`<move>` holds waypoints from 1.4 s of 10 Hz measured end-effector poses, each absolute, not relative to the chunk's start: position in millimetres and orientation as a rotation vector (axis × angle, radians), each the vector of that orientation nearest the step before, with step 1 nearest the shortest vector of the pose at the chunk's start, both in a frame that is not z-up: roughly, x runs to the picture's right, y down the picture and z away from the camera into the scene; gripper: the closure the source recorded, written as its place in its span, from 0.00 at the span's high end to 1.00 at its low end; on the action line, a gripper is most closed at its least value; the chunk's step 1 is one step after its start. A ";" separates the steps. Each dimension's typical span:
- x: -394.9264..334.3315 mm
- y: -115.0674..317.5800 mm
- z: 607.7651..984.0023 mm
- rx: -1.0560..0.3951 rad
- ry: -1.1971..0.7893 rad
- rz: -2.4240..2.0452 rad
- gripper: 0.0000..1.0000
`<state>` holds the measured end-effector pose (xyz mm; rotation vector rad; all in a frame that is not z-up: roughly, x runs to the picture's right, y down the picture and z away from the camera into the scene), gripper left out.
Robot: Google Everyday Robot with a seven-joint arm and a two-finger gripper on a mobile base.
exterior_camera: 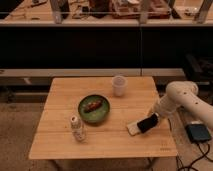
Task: Place the eraser on the white sponge
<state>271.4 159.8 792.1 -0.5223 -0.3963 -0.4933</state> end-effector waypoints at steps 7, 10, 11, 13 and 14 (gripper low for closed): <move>235.6 145.5 781.3 -0.525 -0.444 -0.493 0.00; 226.9 159.4 804.1 -0.587 -0.443 -0.492 0.00; 224.9 162.6 808.3 -0.604 -0.449 -0.489 0.02; 220.5 167.3 818.9 -0.638 -0.461 -0.476 0.22; 220.9 169.4 823.6 -0.652 -0.462 -0.468 0.34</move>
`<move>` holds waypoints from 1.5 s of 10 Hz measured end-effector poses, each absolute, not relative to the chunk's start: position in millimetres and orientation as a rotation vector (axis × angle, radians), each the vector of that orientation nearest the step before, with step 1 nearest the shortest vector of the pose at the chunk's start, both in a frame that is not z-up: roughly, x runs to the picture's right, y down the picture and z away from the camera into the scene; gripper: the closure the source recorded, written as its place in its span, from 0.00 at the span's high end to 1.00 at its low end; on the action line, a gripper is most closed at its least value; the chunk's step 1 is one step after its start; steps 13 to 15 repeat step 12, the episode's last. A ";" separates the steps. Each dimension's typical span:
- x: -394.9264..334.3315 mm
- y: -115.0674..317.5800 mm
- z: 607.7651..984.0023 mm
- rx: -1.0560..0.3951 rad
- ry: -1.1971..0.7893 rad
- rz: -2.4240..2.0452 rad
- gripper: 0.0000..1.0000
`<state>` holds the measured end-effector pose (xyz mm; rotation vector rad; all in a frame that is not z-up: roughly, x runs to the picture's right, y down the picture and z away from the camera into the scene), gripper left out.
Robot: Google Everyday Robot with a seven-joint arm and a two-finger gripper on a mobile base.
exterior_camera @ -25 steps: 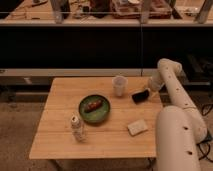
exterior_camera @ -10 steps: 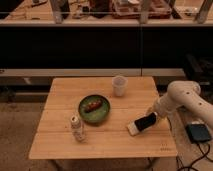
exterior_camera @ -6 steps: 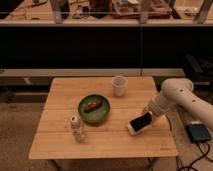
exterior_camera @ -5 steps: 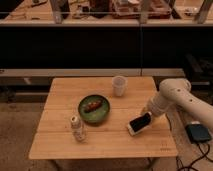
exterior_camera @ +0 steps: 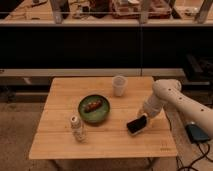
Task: Place the eraser on the white sponge
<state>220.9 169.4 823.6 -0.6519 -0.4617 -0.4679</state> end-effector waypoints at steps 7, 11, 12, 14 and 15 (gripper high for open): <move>219.5 173.2 825.2 -0.688 -0.502 -0.447 0.80; 230.4 161.6 815.4 -0.688 -0.508 -0.473 0.80; 240.5 157.3 814.5 -0.689 -0.496 -0.471 0.80; 240.5 157.3 814.5 -0.689 -0.496 -0.471 0.80; 240.5 157.3 814.5 -0.689 -0.496 -0.471 0.80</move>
